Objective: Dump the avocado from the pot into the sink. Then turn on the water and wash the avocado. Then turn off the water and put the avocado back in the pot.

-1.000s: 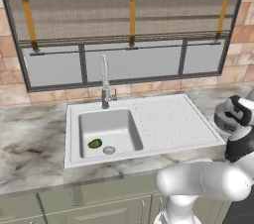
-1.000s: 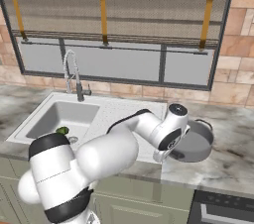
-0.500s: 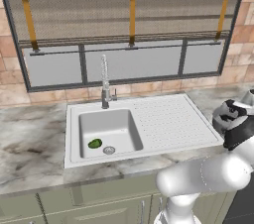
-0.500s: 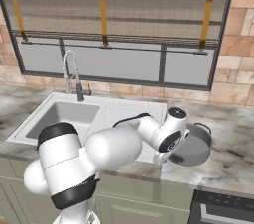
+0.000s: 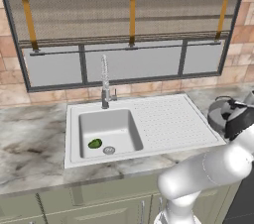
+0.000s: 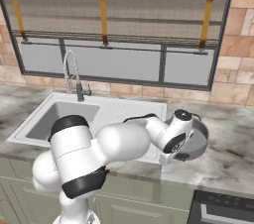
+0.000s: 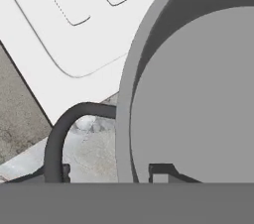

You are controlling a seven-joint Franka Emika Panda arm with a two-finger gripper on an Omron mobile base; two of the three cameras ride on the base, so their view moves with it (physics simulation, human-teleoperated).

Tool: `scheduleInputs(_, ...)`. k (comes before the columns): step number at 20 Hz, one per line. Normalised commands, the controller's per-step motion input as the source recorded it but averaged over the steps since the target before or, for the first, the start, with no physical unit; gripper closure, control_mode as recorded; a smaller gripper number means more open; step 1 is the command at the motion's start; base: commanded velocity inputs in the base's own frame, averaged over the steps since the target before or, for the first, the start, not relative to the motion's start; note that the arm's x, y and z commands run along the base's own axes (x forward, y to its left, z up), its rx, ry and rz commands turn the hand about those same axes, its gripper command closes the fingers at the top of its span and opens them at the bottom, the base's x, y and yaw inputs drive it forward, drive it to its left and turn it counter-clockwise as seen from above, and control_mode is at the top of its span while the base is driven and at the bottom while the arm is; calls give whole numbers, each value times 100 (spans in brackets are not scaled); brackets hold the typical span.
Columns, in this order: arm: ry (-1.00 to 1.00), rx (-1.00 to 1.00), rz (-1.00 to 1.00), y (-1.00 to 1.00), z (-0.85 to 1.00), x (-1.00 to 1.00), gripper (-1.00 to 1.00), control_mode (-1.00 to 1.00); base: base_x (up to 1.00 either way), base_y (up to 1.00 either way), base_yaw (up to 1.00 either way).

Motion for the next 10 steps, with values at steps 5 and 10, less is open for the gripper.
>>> scheduleInputs(5, 0, 0, -1, 0, 2, -12, -100, -100, 0, 0, 0)
scheduleInputs(10, 0, -1, -3, 0, 21, -22, -100, -100, 0, 0, 0)
